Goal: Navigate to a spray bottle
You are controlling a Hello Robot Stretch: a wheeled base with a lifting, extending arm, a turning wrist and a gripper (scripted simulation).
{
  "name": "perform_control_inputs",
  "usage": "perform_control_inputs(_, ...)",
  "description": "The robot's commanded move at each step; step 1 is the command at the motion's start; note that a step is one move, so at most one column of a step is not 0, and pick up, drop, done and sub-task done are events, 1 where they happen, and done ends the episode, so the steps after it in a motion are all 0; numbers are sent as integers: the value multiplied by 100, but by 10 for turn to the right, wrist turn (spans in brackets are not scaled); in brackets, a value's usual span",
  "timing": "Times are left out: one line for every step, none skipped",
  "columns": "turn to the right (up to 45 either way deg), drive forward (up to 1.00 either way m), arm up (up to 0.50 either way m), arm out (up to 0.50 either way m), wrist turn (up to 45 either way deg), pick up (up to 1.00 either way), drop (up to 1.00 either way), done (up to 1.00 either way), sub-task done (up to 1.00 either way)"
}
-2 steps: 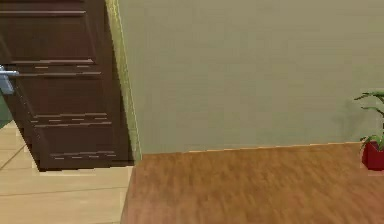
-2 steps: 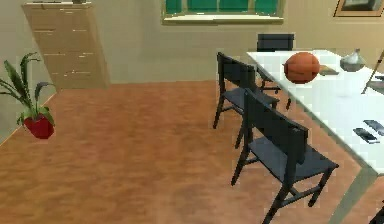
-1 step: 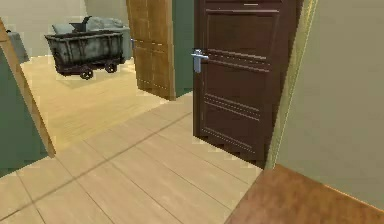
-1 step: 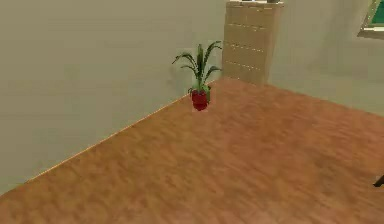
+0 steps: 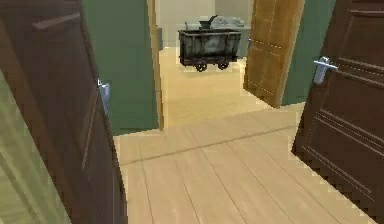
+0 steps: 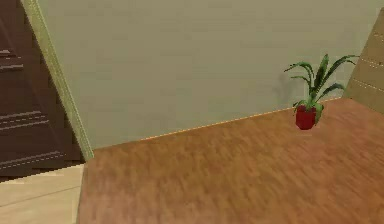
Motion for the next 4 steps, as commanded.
perform_control_inputs(0,30,0,0,0,0,0,0,0)
perform_control_inputs(-120,0,0,0,0,0,0,0,0)
perform_control_inputs(0,75,0,0,0,0,0,0,0)
perform_control_inputs(120,0,0,0,0,0,0,0,0)
